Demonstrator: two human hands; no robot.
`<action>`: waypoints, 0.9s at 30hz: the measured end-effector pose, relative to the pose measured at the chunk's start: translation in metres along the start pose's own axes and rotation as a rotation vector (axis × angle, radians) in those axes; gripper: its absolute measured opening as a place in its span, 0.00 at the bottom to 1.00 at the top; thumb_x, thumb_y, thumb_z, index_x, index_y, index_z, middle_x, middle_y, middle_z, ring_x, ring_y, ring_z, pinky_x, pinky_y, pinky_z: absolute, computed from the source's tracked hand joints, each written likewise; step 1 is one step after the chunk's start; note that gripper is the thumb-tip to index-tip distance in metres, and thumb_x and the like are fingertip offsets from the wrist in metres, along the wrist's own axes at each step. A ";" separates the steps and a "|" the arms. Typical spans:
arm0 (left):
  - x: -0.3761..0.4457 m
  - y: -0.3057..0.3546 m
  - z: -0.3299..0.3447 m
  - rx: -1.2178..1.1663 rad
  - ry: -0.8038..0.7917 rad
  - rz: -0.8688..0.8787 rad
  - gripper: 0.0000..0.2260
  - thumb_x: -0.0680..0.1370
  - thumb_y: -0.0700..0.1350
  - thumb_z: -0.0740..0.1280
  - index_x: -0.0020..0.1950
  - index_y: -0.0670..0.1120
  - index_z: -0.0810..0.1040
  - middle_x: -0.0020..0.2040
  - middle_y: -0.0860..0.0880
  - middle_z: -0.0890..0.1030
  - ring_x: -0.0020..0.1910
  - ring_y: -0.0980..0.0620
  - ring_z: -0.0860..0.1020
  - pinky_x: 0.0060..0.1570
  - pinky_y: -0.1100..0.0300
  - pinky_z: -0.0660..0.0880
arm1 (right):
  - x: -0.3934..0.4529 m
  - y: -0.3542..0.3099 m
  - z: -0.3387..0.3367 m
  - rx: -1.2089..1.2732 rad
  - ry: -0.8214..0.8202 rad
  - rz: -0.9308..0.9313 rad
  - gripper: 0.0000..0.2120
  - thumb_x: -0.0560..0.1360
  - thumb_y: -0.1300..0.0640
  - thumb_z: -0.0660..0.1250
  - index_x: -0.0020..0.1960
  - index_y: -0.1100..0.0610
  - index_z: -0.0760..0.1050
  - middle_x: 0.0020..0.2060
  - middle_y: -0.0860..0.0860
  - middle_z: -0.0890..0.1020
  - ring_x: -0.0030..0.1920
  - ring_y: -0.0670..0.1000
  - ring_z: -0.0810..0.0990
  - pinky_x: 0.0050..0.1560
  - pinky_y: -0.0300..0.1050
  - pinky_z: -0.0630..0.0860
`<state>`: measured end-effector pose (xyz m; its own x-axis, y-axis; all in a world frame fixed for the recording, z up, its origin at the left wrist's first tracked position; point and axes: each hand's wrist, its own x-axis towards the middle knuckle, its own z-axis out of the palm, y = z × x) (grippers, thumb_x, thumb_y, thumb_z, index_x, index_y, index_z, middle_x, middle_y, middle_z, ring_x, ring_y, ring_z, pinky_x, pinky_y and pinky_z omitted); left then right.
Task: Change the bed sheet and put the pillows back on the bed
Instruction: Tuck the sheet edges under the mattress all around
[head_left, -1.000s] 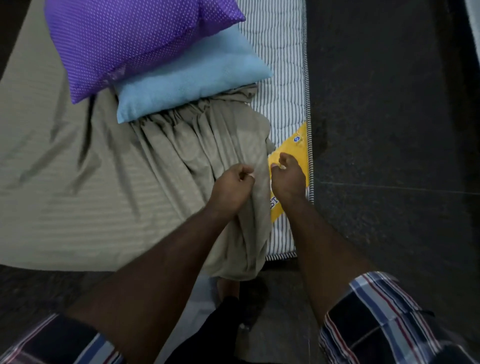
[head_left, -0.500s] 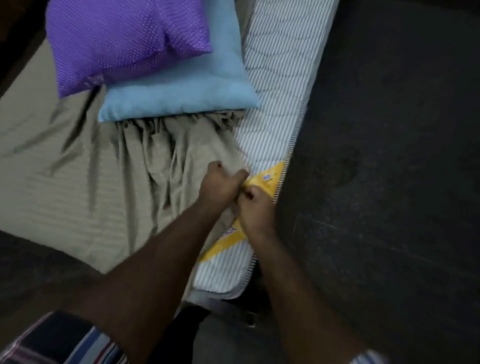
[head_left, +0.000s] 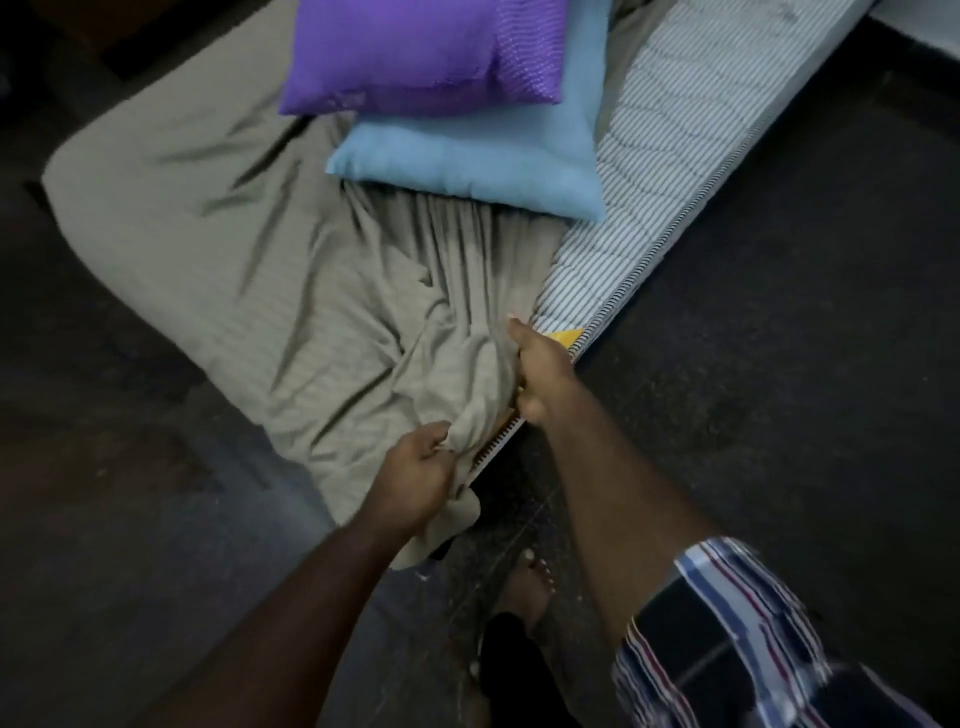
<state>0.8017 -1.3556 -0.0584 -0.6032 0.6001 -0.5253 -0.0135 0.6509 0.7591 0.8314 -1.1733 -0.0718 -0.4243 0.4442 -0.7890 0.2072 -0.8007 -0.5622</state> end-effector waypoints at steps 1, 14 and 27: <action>-0.008 -0.004 -0.001 -0.027 -0.013 0.006 0.07 0.67 0.43 0.57 0.33 0.48 0.74 0.27 0.51 0.73 0.30 0.48 0.74 0.35 0.51 0.70 | -0.001 0.005 0.002 0.016 -0.008 0.020 0.13 0.79 0.50 0.68 0.55 0.60 0.81 0.46 0.56 0.87 0.45 0.57 0.86 0.49 0.55 0.83; -0.132 -0.063 0.012 0.726 -0.226 0.010 0.14 0.75 0.55 0.57 0.59 0.56 0.73 0.58 0.49 0.80 0.58 0.45 0.79 0.52 0.53 0.75 | -0.113 0.104 -0.111 -0.493 0.674 -0.590 0.14 0.83 0.56 0.60 0.55 0.67 0.78 0.52 0.65 0.82 0.52 0.62 0.79 0.50 0.49 0.70; -0.128 -0.091 0.060 0.351 0.008 -0.302 0.17 0.80 0.47 0.66 0.67 0.44 0.75 0.61 0.47 0.80 0.60 0.46 0.79 0.49 0.67 0.70 | -0.089 0.119 -0.151 -0.628 0.358 -0.168 0.26 0.78 0.57 0.70 0.74 0.56 0.66 0.59 0.53 0.78 0.61 0.58 0.78 0.63 0.60 0.76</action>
<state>0.9275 -1.4638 -0.0834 -0.6199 0.3570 -0.6988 0.0807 0.9148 0.3958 1.0273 -1.2472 -0.1054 -0.2032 0.7306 -0.6519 0.6755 -0.3774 -0.6334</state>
